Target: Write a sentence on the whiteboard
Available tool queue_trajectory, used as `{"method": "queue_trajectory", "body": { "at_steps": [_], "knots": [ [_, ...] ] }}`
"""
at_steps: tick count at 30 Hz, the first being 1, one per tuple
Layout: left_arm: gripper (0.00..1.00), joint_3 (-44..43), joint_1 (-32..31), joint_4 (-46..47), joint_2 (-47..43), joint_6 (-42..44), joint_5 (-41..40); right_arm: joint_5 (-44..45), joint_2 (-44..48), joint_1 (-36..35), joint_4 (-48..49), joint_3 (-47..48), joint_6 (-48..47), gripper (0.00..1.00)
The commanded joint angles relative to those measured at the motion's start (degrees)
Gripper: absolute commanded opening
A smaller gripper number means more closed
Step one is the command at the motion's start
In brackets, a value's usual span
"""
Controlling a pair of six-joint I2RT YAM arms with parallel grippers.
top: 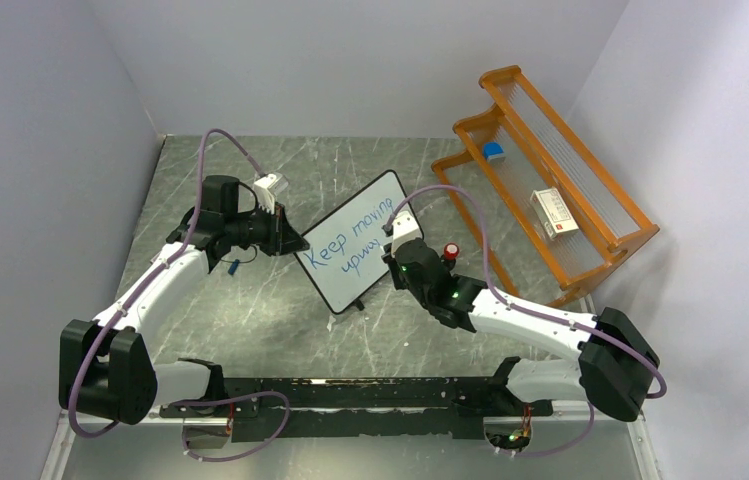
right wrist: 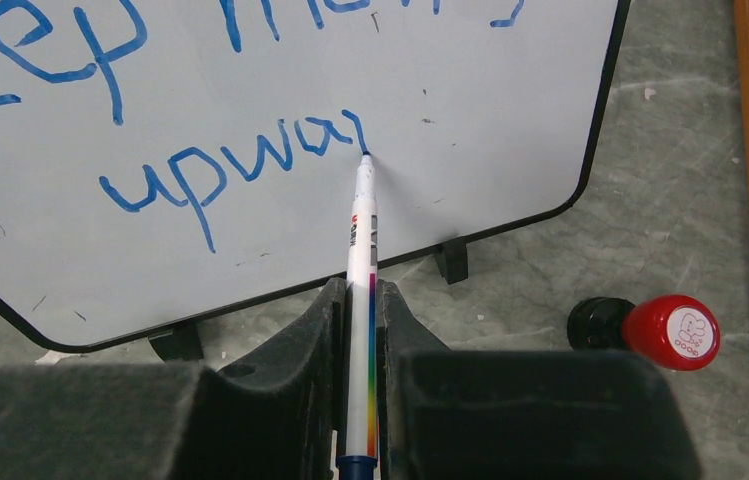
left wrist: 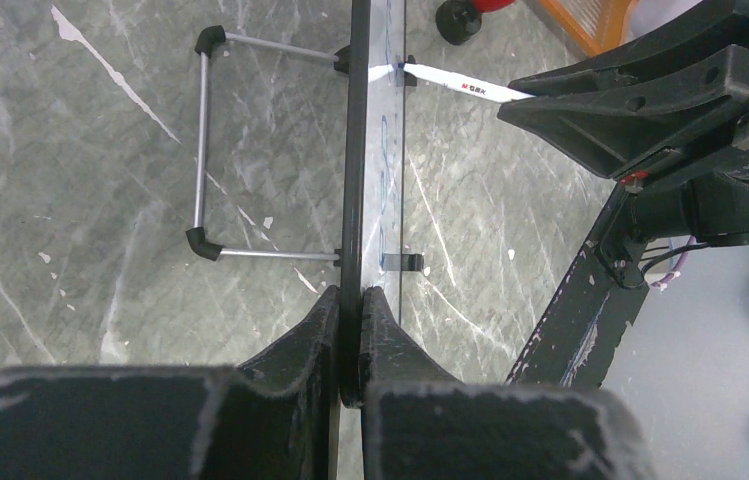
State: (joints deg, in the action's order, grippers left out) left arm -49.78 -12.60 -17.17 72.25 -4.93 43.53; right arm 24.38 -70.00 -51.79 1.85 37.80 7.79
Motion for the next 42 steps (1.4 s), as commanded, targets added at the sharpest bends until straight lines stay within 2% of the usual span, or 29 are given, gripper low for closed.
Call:
{"method": "queue_trajectory", "body": {
  "at_steps": [1,15,42],
  "knots": [
    [0.05,1.4,-0.1,-4.5,2.5,3.9,-8.6,-0.6,0.2,0.3,1.0,0.0,0.0,0.0],
    [0.05,1.4,-0.1,-4.6,2.4,4.0,-8.5,-0.7,-0.2,0.7,2.9,3.8,-2.6,0.0],
    [0.05,1.4,-0.1,-4.7,2.2,4.0,-8.9,-3.1,0.7,2.1,0.9,2.2,-1.3,0.0]
  ]
}}
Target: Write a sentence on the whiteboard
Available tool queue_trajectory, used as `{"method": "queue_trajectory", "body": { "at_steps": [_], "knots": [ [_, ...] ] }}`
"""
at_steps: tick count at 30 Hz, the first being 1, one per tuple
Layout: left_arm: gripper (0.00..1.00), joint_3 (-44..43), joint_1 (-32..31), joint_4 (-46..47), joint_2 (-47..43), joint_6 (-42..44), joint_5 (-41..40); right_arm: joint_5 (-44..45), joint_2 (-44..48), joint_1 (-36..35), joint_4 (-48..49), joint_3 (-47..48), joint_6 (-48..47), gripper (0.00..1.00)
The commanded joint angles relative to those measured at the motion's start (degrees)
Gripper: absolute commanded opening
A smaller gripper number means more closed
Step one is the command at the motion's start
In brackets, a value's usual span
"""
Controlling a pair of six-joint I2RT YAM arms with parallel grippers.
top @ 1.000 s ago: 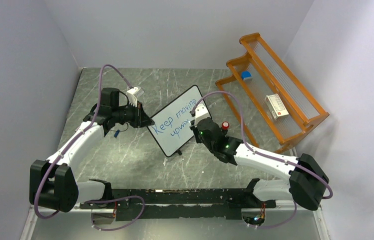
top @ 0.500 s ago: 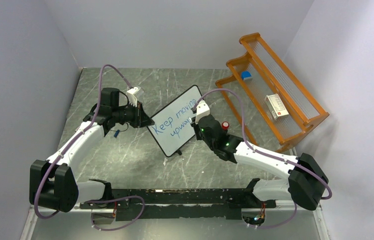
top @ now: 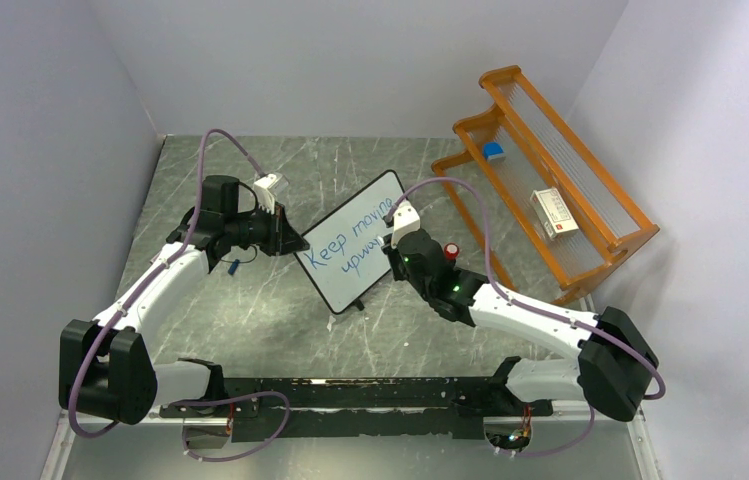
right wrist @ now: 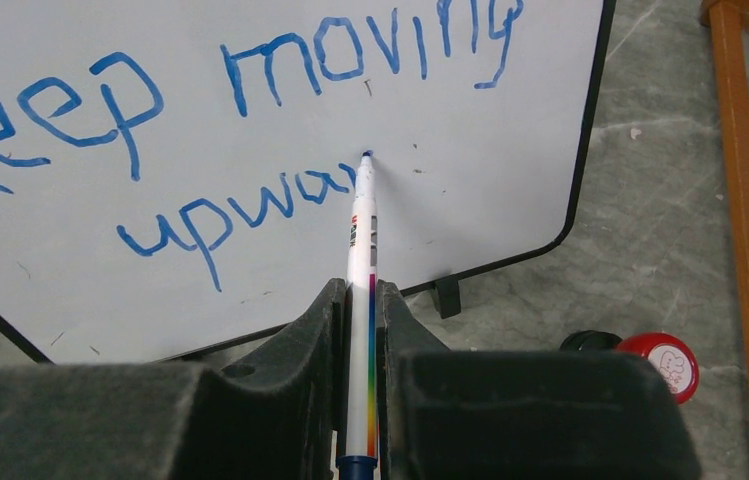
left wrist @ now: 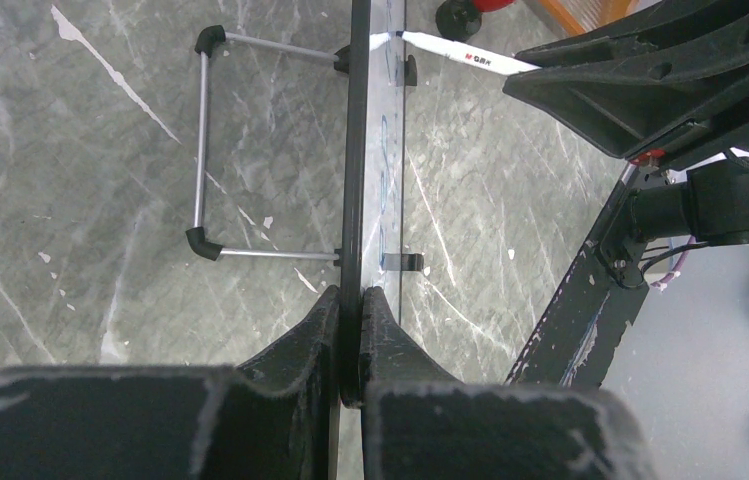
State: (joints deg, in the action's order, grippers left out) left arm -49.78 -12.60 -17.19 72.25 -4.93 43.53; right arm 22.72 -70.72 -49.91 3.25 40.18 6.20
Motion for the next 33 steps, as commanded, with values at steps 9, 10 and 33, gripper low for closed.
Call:
{"method": "queue_trajectory", "body": {
  "at_steps": [9,10,33],
  "knots": [
    [0.05,1.4,-0.1,-4.8,2.1,4.0,-8.9,-1.3,1.5,0.2,-1.9,-1.0,0.9,0.0],
    [0.05,1.4,-0.1,-4.8,2.2,4.0,-9.0,-1.0,1.4,0.2,-2.1,-1.1,0.9,0.0],
    [0.05,1.3,-0.1,-5.2,2.3,4.2,-9.5,0.0,1.3,2.1,0.4,-1.5,1.0,0.0]
  ]
}}
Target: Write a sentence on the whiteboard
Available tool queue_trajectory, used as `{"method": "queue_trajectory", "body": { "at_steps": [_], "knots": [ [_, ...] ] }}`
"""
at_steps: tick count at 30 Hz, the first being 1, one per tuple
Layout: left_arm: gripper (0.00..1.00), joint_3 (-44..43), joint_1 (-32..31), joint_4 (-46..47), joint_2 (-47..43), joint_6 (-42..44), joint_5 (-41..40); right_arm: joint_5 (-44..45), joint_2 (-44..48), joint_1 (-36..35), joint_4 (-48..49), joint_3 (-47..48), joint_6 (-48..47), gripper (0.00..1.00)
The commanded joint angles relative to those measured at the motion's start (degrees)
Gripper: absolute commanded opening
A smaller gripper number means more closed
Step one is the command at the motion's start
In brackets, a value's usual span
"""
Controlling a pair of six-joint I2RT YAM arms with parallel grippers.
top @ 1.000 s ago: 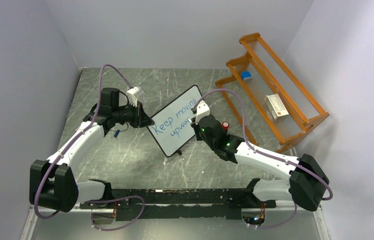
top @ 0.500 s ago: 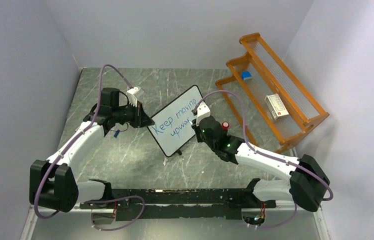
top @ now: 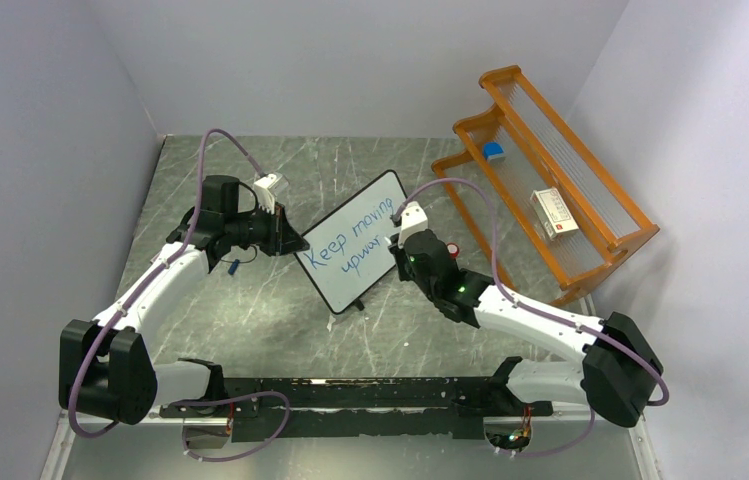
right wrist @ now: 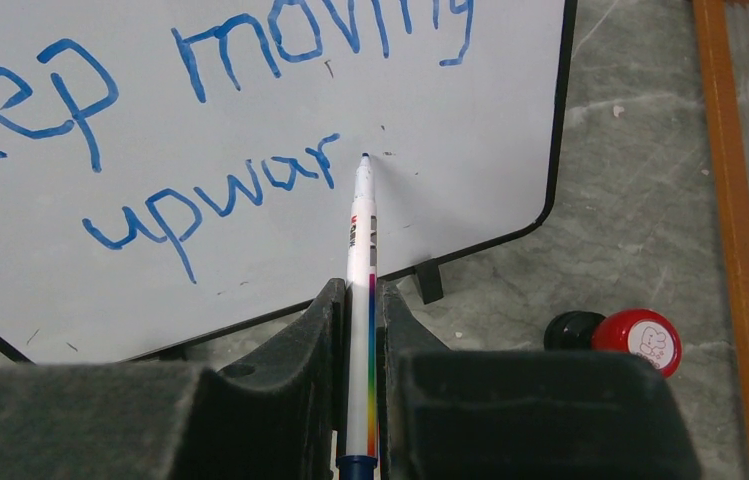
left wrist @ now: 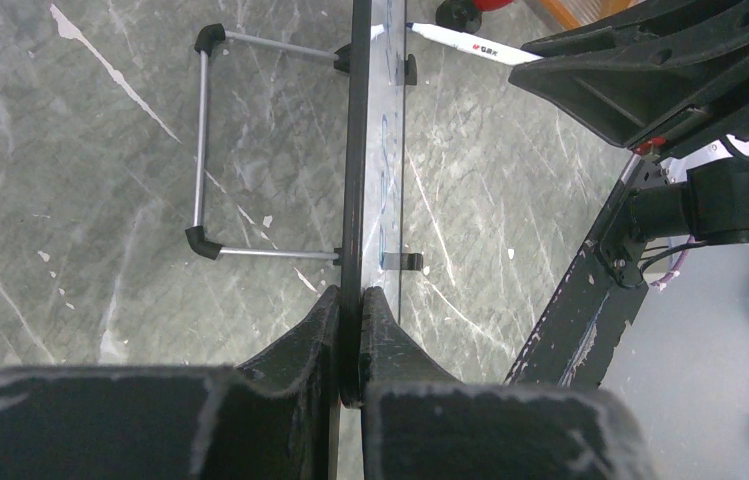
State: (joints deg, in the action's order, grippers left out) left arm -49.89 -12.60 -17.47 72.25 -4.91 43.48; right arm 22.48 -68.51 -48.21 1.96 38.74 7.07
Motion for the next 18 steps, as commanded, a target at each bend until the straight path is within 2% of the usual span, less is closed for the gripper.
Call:
{"method": "queue_trajectory", "body": {
  "at_steps": [1,18],
  "knots": [
    [0.05,1.4,-0.1,-4.9,2.3,4.2,-9.4,0.2,-1.2,0.5,1.6,0.1,0.1,0.0],
    [0.05,1.5,-0.1,-4.9,2.3,4.2,-9.2,-0.9,-1.2,0.5,3.4,1.1,-0.9,0.0]
  ]
}}
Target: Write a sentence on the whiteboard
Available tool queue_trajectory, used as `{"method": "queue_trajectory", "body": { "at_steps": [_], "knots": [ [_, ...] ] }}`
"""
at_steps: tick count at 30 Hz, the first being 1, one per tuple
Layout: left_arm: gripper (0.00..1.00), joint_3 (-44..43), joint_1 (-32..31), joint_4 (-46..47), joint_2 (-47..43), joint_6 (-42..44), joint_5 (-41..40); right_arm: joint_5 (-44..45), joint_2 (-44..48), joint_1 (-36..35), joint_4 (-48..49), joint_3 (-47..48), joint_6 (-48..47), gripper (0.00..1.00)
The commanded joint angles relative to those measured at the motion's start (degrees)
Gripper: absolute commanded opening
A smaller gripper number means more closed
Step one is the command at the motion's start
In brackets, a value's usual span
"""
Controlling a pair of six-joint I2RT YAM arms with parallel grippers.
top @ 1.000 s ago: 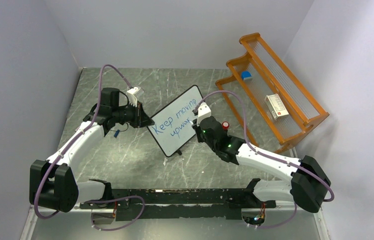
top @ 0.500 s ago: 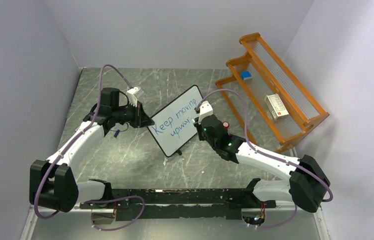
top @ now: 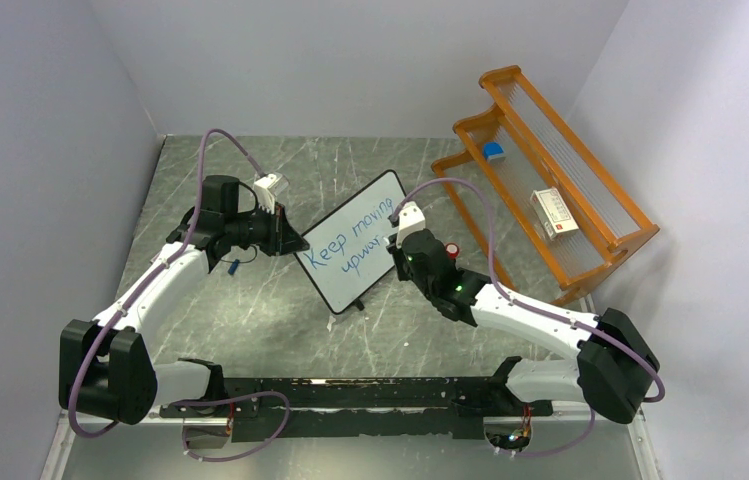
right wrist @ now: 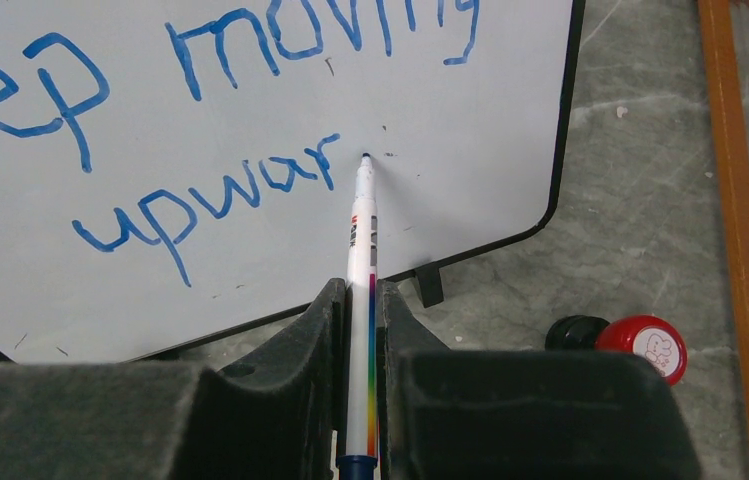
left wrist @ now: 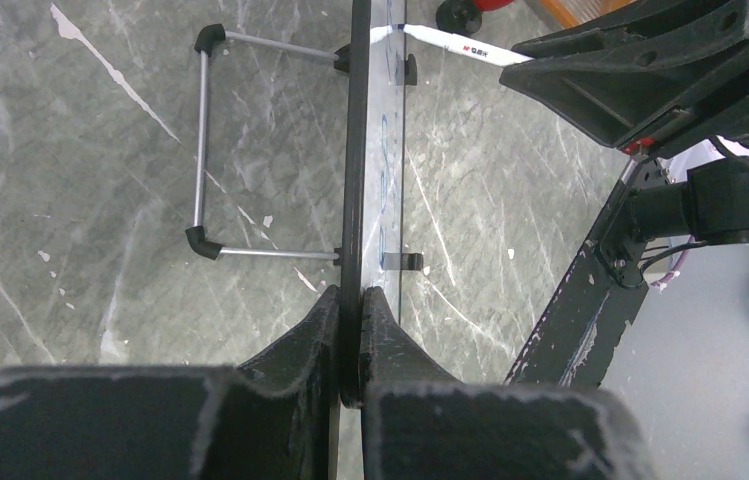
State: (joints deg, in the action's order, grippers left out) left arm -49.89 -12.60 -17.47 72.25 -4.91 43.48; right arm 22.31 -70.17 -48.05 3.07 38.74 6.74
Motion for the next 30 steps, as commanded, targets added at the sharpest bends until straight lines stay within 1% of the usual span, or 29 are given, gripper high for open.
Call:
{"method": "queue_trajectory", "body": {
  "at_steps": [1,14,30],
  "knots": [
    [0.05,1.4,-0.1,-4.9,2.3,4.2,-9.1,-1.0,0.5,0.4,2.4,1.1,-0.7,0.0],
    [0.05,1.3,-0.1,-4.9,2.5,4.2,-9.1,-2.8,2.0,0.3,1.8,0.1,-0.8,0.0],
    [0.05,1.3,-0.1,-4.8,2.5,4.2,-9.1,-2.4,0.6,0.4,-2.1,-0.6,0.9,0.0]
  ]
}}
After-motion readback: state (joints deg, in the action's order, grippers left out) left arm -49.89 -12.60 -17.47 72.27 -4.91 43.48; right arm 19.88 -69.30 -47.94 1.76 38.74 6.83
